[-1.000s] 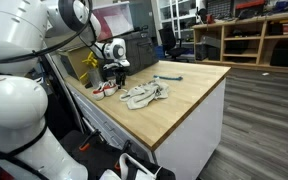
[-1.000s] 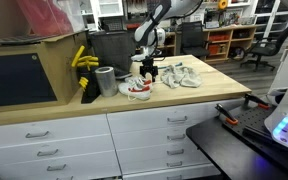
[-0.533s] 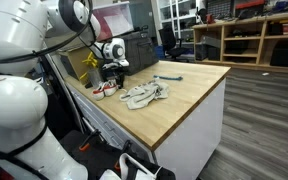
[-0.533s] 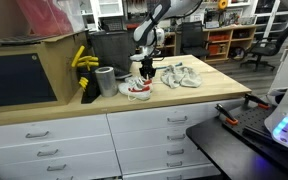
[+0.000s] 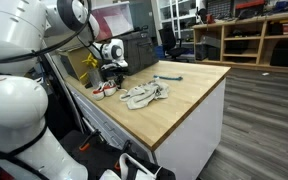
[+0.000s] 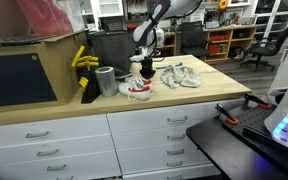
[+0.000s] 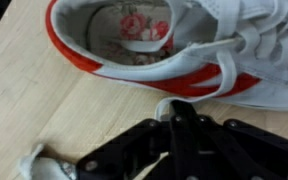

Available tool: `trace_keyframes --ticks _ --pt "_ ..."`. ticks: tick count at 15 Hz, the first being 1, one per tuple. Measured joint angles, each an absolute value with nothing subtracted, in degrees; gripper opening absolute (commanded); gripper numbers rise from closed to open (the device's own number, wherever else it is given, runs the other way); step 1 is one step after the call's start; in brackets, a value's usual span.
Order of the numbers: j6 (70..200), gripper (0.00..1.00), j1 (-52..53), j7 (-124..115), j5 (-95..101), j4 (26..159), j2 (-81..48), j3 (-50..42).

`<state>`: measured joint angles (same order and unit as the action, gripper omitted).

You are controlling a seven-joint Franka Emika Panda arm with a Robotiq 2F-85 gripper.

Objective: Move the right shoe backwards

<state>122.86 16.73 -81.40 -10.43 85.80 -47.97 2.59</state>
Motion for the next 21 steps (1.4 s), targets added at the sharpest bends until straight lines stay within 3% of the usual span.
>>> trace_keyframes --ticks 8,14,21 --pt "123.4 0.98 16.5 -81.2 -10.4 91.8 -44.5 2.6" --pt "118.0 1.0 12.4 -72.7 -16.3 94.8 -43.6 7.0" --pt "98.3 1.0 10.1 -66.9 -29.8 94.3 -38.0 11.6"
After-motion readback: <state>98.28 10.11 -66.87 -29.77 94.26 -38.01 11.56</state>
